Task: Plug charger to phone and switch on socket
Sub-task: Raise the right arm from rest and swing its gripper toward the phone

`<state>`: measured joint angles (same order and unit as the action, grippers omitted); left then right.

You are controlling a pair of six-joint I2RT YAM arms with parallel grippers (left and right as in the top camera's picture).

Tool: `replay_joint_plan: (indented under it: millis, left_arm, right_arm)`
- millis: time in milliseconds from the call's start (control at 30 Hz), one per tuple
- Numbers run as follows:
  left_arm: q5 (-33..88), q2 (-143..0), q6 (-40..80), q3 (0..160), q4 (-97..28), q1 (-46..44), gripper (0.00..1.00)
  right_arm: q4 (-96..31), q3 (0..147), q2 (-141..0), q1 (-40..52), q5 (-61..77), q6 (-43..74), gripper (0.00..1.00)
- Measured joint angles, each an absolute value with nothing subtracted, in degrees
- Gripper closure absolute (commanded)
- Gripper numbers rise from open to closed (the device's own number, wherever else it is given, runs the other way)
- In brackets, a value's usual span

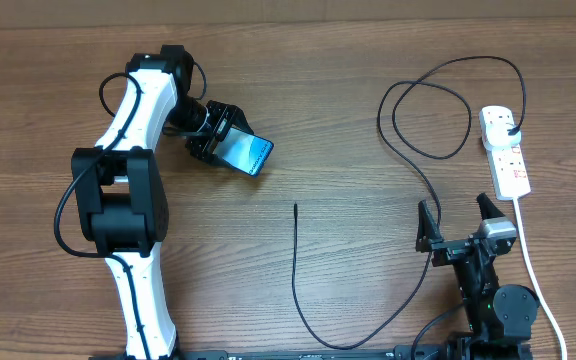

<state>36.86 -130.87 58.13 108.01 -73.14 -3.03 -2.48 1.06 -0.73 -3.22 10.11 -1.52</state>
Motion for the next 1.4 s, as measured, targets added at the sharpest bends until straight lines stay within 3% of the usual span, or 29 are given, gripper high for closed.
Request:
replay_joint_plan:
  millis: [233, 633, 1000, 1200, 1400]
  left_arm:
    - [37.71, -130.87, 57.84, 108.01, -73.21, -3.03, 0.96]
    - [37.91, -130.87, 56.31, 108.01, -73.32, -3.03, 0.96]
    - [37.98, -130.87, 53.74, 108.05, -74.39, -3.03, 0.96]
    - [38.11, -130.87, 53.52, 108.07, -74.39, -3.03, 0.96]
    - [38.13, -130.87, 53.56, 108.07, -74.3, -3.03, 0.96]
  right_arm:
    - [2.13, 1.06, -0.73, -3.22, 10.2, -1.52, 0.0]
    - [-9.45, 12.75, -8.03, -3.22, 15.38, -1.52, 0.0]
    - [-15.73, 33.58, -39.92, -3.22, 27.09, -1.5, 0.0]
    - [-17.54, 45.3, -61.17, -3.22, 42.19, -1.45, 0.0]
    - [-10.02, 48.05, -76.09, -3.22, 60.86, -1.26, 0.0]
